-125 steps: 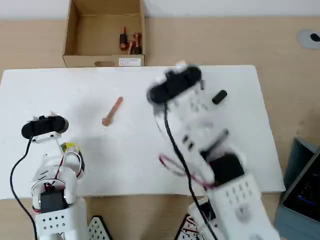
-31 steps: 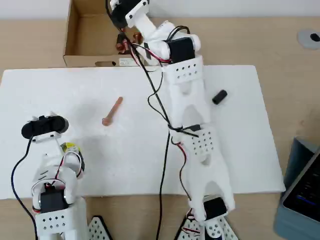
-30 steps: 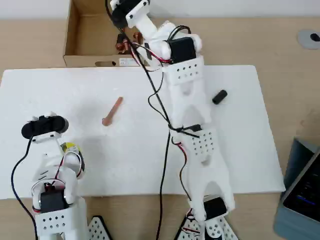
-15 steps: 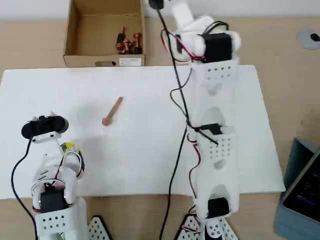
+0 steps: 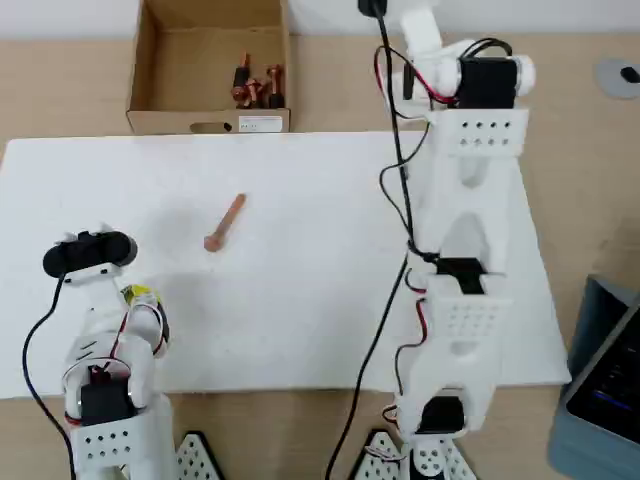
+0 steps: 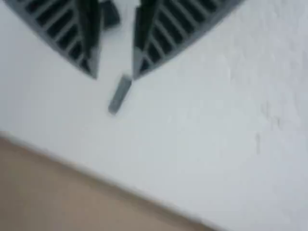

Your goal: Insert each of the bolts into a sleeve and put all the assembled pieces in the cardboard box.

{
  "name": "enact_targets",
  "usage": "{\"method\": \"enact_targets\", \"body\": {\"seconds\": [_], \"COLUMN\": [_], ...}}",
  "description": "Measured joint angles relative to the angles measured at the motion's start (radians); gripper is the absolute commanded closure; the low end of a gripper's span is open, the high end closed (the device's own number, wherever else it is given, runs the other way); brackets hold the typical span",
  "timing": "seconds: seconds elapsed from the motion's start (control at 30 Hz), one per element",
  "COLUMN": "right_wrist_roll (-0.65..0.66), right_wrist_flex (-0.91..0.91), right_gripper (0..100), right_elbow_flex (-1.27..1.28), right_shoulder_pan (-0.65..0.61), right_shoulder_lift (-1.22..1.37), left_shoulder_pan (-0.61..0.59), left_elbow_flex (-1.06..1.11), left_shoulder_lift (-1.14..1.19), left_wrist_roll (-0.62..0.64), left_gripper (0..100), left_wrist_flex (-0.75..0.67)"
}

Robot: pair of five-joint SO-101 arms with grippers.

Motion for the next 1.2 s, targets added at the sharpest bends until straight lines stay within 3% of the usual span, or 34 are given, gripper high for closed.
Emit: {"method": "enact_targets", "body": {"seconds": [0.23,0.57,0.73,0.83,1.03,1.2], "right_wrist_roll": [-0.077,-0.500,-0.641,-0.694,-0.727,-0.729], "right_wrist_flex": [0.000,-0.015,-0.055,-0.057,-0.057,-0.041], "right_gripper": [95.1,94.7,94.6,94.3,84.3,84.5], "right_elbow_flex": [0.235,0.523,0.598,0.597,0.539,0.451], "right_shoulder_pan": [0.066,0.100,0.100,0.100,0.127,0.138], "right_shoulder_lift": [-0.031,-0.031,-0.029,0.002,0.109,0.184], "left_shoulder_pan": [0.000,0.000,0.000,0.000,0.000,0.000], "left_elbow_flex": [0.000,0.000,0.000,0.000,0.000,0.000], "left_shoulder_lift": [0.000,0.000,0.000,0.000,0.000,0.000], "left_wrist_roll": [0.000,0.000,0.000,0.000,0.000,0.000], "left_gripper": [100,100,100,100,100,100], "left_wrist_flex": [0.000,0.000,0.000,0.000,0.000,0.000]}}
